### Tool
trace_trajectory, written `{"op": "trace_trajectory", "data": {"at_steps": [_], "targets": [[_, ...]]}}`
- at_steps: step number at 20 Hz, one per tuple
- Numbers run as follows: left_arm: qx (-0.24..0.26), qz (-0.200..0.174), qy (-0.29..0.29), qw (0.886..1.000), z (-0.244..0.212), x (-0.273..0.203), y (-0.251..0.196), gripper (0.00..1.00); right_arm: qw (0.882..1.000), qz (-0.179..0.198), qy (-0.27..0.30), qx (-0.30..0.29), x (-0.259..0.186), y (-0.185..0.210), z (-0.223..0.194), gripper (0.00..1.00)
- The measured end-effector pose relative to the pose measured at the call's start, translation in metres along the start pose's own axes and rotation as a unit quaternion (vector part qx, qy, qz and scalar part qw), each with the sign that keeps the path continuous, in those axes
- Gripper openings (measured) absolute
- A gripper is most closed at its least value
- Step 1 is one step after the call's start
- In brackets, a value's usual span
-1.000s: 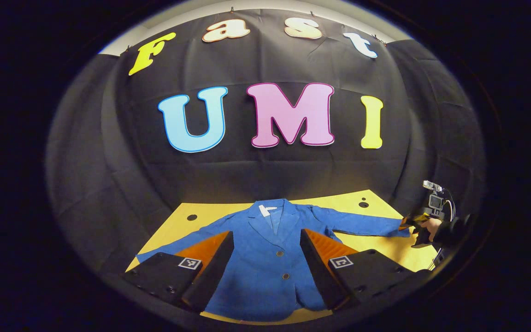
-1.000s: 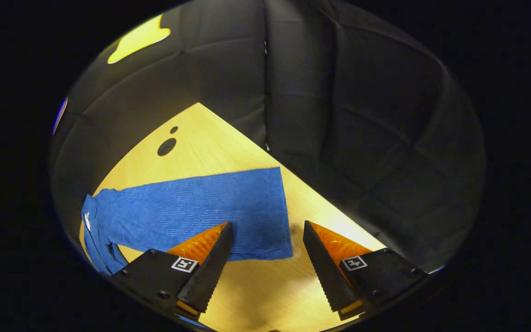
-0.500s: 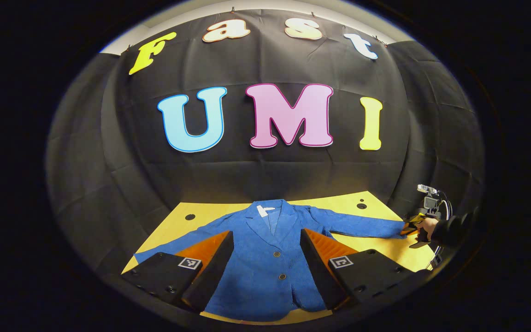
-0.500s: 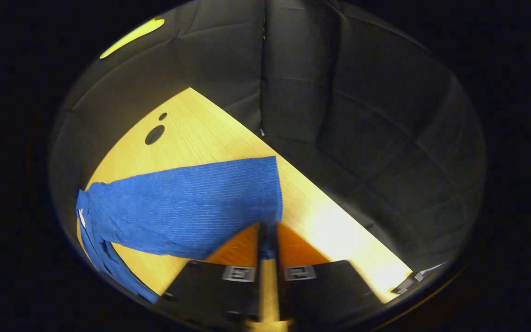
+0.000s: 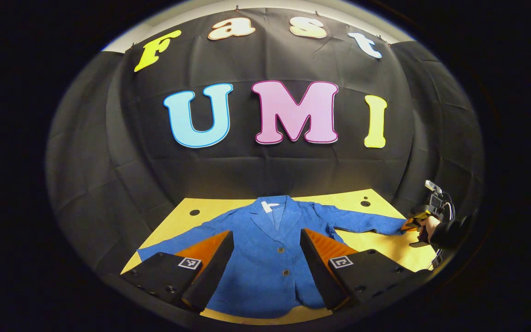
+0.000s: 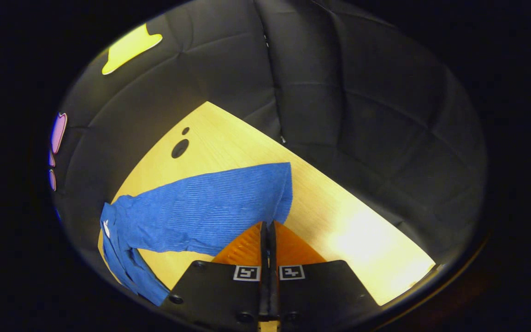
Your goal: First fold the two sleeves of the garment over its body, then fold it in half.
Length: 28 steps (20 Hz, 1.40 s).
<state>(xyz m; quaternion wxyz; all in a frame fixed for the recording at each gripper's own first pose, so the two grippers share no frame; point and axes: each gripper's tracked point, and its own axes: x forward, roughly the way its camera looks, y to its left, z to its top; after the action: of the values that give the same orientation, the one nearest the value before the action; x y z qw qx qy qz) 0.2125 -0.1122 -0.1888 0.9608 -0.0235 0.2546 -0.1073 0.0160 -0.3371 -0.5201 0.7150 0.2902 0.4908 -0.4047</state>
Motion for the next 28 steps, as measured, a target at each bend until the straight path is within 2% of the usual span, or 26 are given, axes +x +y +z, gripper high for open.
{"op": "trace_trajectory", "data": {"at_steps": [2,5,10,16,19,23,26,28], "targets": [[-0.006,0.003,-0.001,1.0,-0.002,-0.003,0.004,0.83,1.0,0.024,-0.018,-0.006,-0.014,0.029,0.006,0.01],[-0.015,0.021,-0.003,1.0,-0.004,-0.011,0.022,0.83,0.995,0.07,-0.035,-0.067,-0.042,0.099,0.0,0.01],[-0.023,0.051,-0.013,0.998,-0.01,-0.028,0.057,0.83,0.976,0.154,-0.043,-0.146,-0.091,0.209,-0.019,0.01],[-0.085,0.097,-0.006,0.992,-0.032,-0.049,0.108,0.83,0.95,0.236,-0.029,-0.202,-0.115,0.353,-0.065,0.0],[-0.087,0.126,-0.011,0.988,-0.041,-0.057,0.136,0.83,0.933,0.27,-0.013,-0.237,-0.123,0.422,-0.112,0.0],[-0.11,0.143,-0.004,0.984,-0.069,-0.046,0.171,0.83,0.895,0.321,0.021,-0.311,-0.127,0.52,-0.213,0.0],[-0.136,0.152,-0.003,0.979,-0.093,-0.033,0.198,0.83,0.873,0.341,0.047,-0.344,-0.112,0.565,-0.283,0.0],[-0.153,0.157,0.006,0.976,-0.113,-0.02,0.217,0.83,0.867,0.336,0.054,-0.365,-0.095,0.574,-0.32,0.0]]}}
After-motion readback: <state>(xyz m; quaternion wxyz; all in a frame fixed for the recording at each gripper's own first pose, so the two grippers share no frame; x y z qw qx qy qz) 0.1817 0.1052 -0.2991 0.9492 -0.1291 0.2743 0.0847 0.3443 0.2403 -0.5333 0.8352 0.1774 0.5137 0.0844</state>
